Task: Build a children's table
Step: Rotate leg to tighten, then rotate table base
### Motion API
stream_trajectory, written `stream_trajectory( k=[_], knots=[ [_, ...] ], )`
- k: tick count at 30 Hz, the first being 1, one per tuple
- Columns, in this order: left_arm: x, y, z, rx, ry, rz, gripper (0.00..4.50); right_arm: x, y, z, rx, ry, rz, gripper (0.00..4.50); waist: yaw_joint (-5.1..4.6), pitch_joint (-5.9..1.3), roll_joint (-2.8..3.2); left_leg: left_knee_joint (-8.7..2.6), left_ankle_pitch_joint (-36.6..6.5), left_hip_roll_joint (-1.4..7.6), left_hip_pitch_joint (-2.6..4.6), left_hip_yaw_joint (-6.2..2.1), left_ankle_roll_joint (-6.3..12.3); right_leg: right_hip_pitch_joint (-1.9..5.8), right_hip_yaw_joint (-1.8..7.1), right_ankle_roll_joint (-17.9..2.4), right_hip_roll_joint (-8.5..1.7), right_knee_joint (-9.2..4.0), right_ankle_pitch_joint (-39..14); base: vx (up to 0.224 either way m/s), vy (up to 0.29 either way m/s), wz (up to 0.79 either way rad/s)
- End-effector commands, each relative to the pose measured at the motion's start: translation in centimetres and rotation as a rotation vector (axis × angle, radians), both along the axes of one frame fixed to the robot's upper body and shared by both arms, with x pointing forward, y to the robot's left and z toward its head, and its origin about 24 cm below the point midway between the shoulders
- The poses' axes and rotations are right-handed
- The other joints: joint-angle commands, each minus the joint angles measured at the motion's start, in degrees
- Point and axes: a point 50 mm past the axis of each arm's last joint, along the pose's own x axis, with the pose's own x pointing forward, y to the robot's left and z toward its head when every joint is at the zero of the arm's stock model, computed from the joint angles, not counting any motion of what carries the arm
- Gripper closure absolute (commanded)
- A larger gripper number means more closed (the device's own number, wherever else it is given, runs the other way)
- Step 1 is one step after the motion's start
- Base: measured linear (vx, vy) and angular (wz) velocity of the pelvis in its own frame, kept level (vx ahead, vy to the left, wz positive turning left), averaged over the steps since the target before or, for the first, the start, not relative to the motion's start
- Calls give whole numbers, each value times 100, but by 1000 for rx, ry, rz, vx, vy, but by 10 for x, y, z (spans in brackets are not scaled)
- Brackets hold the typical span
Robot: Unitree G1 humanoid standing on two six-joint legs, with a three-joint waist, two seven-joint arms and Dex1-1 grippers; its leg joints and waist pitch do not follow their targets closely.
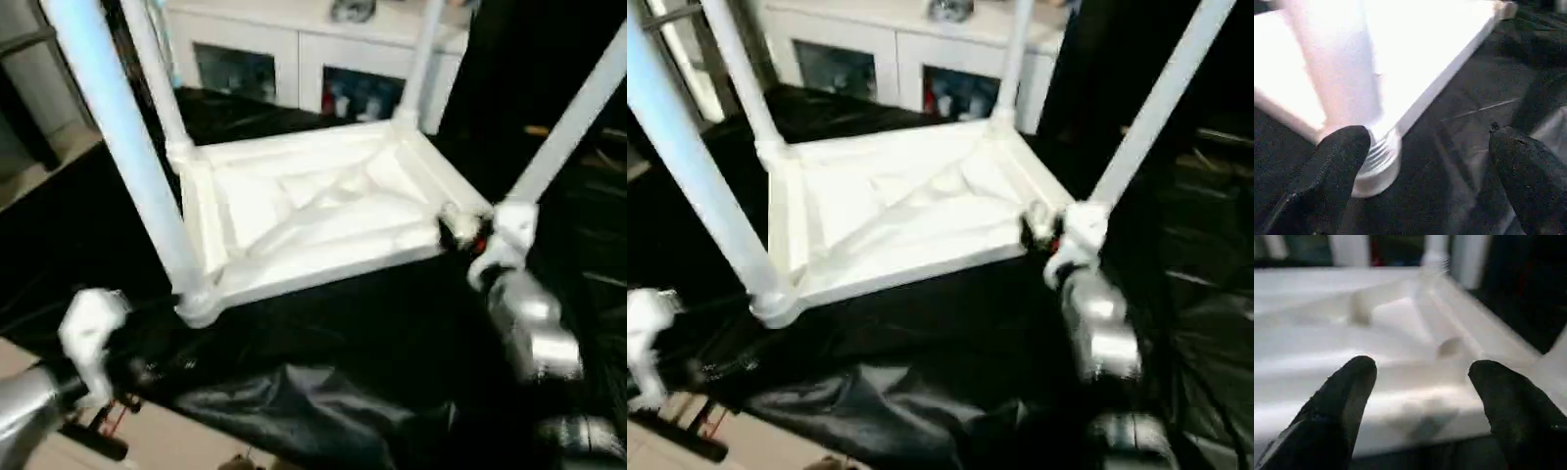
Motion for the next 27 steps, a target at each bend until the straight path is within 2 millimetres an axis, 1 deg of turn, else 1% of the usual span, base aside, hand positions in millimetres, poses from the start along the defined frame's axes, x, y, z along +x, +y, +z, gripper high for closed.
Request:
stream_trajectory(
  k=[1,3,4,5,6,7,8,9,11,12,13,14,15,16,17,18,19,20,21,23,24,25,26,27],
  knots=[
    [1,5,8,-19,-54,47,1,-2,2,6,3,-23,-13,81,-2,-265,52,-475,-1583,197,53,-52,80,194,180,-1027,-229,-464,-946,0,0,0],
    [2,6,9,-34,-65,59,1,-5,1,4,11,-17,-41,81,2,-265,59,-482,-1631,202,66,-55,34,184,186,-1000,-236,-467,-1013,0,0,0],
    [5,6,11,-51,-97,85,1,-11,-1,-3,28,7,-112,81,1,-257,72,-494,-1669,202,72,-58,-15,174,190,-948,-230,-480,-1040,0,0,0],
    [6,6,11,-55,-101,89,1,-12,-1,-4,29,12,-123,81,6,-265,74,-483,-1684,204,83,-49,-34,160,197,-942,-233,-474,-1011,0,0,0],
    [8,7,11,-64,-122,109,1,-17,-2,-8,37,33,-166,81,4,-268,75,-492,-1697,196,78,-58,-63,172,191,-913,-228,-471,-1000,0,0,0],
    [9,7,11,-63,-127,114,1,-18,-3,-9,39,38,-174,81,7,-276,84,-484,-1673,190,80,-56,-80,168,197,-866,-222,-465,-910,0,0,0],
    [12,5,11,-78,-135,118,1,-20,-3,-11,37,53,-184,81,7,-281,82,-486,-1649,188,75,-65,-90,176,193,-868,-225,-453,-854,0,0,0],
    [19,1,13,-110,-158,132,1,-22,-2,-15,27,74,-197,81,4,-282,77,-480,-1571,181,67,-61,-109,186,189,-866,-219,-439,-694,0,0,0],
    [24,-1,15,-131,-175,141,1,-24,-2,-16,19,84,-202,81,9,-280,81,-477,-1576,174,71,-55,-140,183,188,-864,-217,-439,-699,0,0,0],
    [33,-7,17,-149,-199,150,1,-25,-3,-18,7,100,-223,81,8,-305,104,-470,-1495,169,66,-64,-164,210,186,-849,-235,-427,-624,0,0,0],
    [35,-8,17,-151,-205,153,1,-25,-4,-18,4,105,-229,81,8,-305,104,-470,-1495,169,66,-64,-164,210,186,-849,-235,-427,-624,0,0,0],
    [39,-11,19,-145,-232,150,1,-25,-5,-19,-2,114,-244,81,3,-317,85,-455,-1357,165,62,-64,-164,224,184,-833,-233,-415,-451,0,0,0],
    [45,-15,24,-174,-263,152,1,-25,-6,-20,-10,121,-263,81,3,-317,85,-455,-1357,165,62,-64,-164,224,184,-833,-233,-415,-451,0,0,0],
    [49,-19,28,-216,-285,150,1,-25,-7,-20,-14,124,-280,81,-4,-330,79,-429,-1187,158,57,-51,-177,235,184,-870,-234,-393,-204,0,0,0],
    [52,-25,33,-263,-297,132,1,-24,-7,-21,-18,129,-292,81,-2,-335,87,-423,-1149,153,57,-50,-172,239,181,-880,-232,-389,-147,0,0,0],
    [53,-31,36,-306,-294,103,1,-23,-6,-20,-21,130,-297,81,-9,-340,79,-416,-1075,143,46,-46,-194,248,178,-916,-231,-363,-53,0,0,0],
    [53,-38,38,-341,-283,64,1,-21,-5,-20,-29,129,-301,81,-16,-353,74,-408,-1045,142,46,-48,-185,258,173,-943,-232,-349,23,0,0,0],
    [52,-48,39,-380,-254,-1,1,-19,-5,-19,-44,130,-308,81,-27,-350,71,-409,-1037,143,41,-48,-170,258,168,-954,-225,-351,49,0,0,0],
    [50,-54,38,-403,-221,-49,1,-17,-5,-19,-48,131,-312,81,-43,-354,52,-394,-984,138,47,-33,-145,257,166,-980,-221,-347,77,0,0,0],
    [50,-54,38,-403,-221,-49,1,-17,-5,-19,-48,131,-312,81,-49,-351,55,-392,-989,135,43,-34,-124,257,166,-984,-217,-346,51,0,0,0],
    [47,-61,35,-394,-180,-107,1,-16,-3,-20,-50,141,-299,81,-46,-344,63,-394,-1018,143,50,-30,-84,253,170,-950,-220,-360,-57,0,0,0],
    [44,-64,32,-387,-148,-139,1,-14,0,-21,-50,156,-275,81,-48,-339,71,-400,-1076,143,50,-34,-86,252,168,-927,-219,-369,-180,0,0,0],
    [43,-64,31,-386,-139,-147,1,-14,1,-22,-51,161,-266,81,-52,-344,63,-401,-1098,144,56,-32,-83,253,169,-919,-217,-373,-220,0,0,0],
    [41,-66,28,-383,-117,-167,1,-12,5,-23,-54,173,-236,81,-58,-344,75,-400,-1111,147,59,-34,-89,247,169,-931,-217,-370,-258,0,0,0]
  ],
)
